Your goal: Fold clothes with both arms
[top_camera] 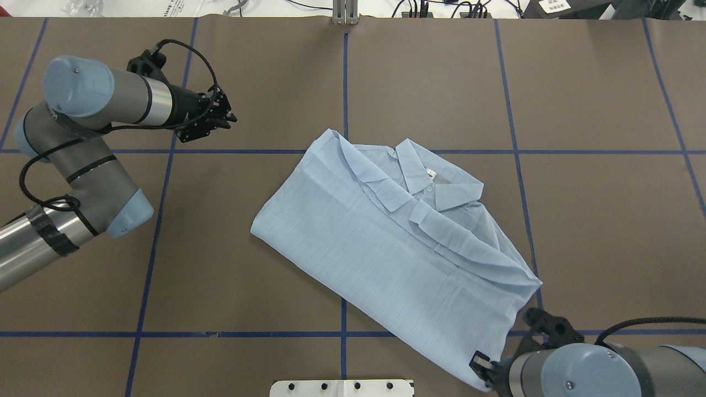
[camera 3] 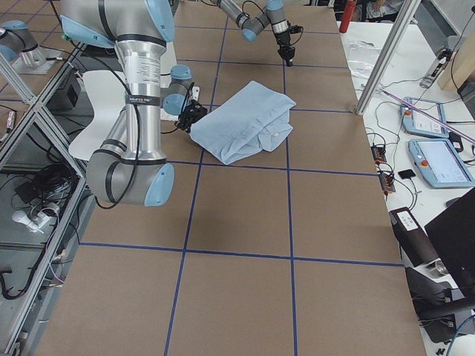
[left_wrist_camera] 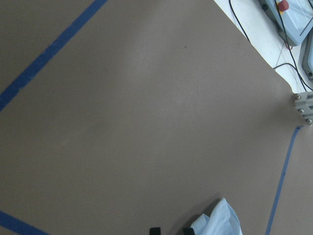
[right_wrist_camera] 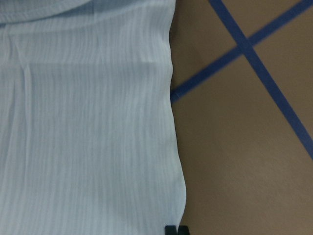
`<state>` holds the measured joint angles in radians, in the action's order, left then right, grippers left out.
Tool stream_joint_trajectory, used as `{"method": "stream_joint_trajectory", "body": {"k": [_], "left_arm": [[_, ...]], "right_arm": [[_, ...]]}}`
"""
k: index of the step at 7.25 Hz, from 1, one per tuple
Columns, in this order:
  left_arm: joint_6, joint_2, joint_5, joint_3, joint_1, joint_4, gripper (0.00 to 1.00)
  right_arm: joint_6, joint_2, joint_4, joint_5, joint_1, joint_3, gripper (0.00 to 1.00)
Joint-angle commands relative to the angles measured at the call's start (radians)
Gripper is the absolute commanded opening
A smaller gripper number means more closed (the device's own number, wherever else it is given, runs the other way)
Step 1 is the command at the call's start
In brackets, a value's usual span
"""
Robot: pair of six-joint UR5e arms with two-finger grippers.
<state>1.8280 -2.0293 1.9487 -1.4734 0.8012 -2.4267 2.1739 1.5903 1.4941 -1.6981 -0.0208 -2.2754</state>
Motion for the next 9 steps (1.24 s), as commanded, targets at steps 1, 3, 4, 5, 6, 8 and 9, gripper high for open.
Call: {"method": "stream_joint_trajectory", "body": {"k": [1,3,4,5,6,8,9], "left_arm": [[0.077,0.069,0.007,-0.12,-0.069,0.003,0.28],[0.161,0.159,-0.003,-0.236,-0.175,0.001,0.33],[0.181,0.196,-0.008,-0.278,-0.216,0.001,0.37],[0.233,0.222,-0.036,-0.3,-0.258,0.001,0.42],[0.267,0.228,-0.086,-0.295,-0.311,0.003,0.44],[0.277,0.187,-0.131,-0.275,-0.388,0.065,0.45],[0.278,0.181,-0.132,-0.274,-0.39,0.069,0.45]], "right_arm": [[0.041,0.019,0.006,-0.106,0.079,-0.018,0.99],[0.072,0.008,0.005,-0.103,-0.011,-0.026,1.0],[0.07,-0.028,-0.003,-0.101,-0.11,-0.029,1.0],[0.063,-0.134,0.004,-0.119,-0.263,-0.023,1.0],[0.05,-0.15,0.003,-0.133,-0.375,-0.02,1.0],[-0.094,-0.188,0.003,-0.136,-0.464,0.013,1.0],[-0.141,-0.193,0.0,-0.135,-0.475,0.023,1.0]]}}
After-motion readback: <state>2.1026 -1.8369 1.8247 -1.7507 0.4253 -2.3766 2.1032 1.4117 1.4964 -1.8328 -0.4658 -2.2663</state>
